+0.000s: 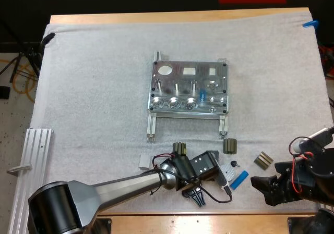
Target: Load cells from left to right
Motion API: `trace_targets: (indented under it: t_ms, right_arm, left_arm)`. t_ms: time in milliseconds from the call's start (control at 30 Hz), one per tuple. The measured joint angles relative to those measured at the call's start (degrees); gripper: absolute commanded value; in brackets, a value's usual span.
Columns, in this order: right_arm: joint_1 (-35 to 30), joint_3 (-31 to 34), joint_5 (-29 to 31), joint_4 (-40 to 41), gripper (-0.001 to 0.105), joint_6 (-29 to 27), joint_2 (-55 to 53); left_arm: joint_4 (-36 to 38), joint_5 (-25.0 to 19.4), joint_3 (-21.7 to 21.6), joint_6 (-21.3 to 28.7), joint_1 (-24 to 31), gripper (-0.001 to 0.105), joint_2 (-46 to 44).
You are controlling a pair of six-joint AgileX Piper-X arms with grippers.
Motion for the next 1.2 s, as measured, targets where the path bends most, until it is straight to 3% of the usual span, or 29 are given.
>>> trace_targets:
  t_ms: [133,267,600,867,1033,1200]
  right_arm:
    - [0.0,0.0,0.0,-0.5,0.070,0.1,0.0]
    - [0.0,0.0,0.0,-2.6,0.070,0.1,0.0]
    - [0.0,0.0,0.0,-6.1,0.070,0.1,0.0]
    - [0.0,0.0,-0.4,-7.8,0.070,0.1,4.8]
    - [0.0,0.0,-5.3,-11.6,0.070,-0.7,10.1]
    - [0.0,0.0,-16.4,-20.4,0.070,-1.7,16.7]
  left_arm:
    - [1.4,-1.0,-0.1,0.5,0.0,0.000,0.0]
    - [2.7,-4.8,-0.1,2.3,0.0,0.000,-2.6]
    - [9.1,-10.3,-0.1,4.1,0.0,0.000,-22.6]
    - [12.9,-10.7,-0.1,8.3,0.0,0.000,-37.5]
    - [16.1,-10.7,-0.1,11.2,0.0,0.000,-44.3]
    - [18.8,-9.6,-0.1,13.8,0.0,0.000,-48.1]
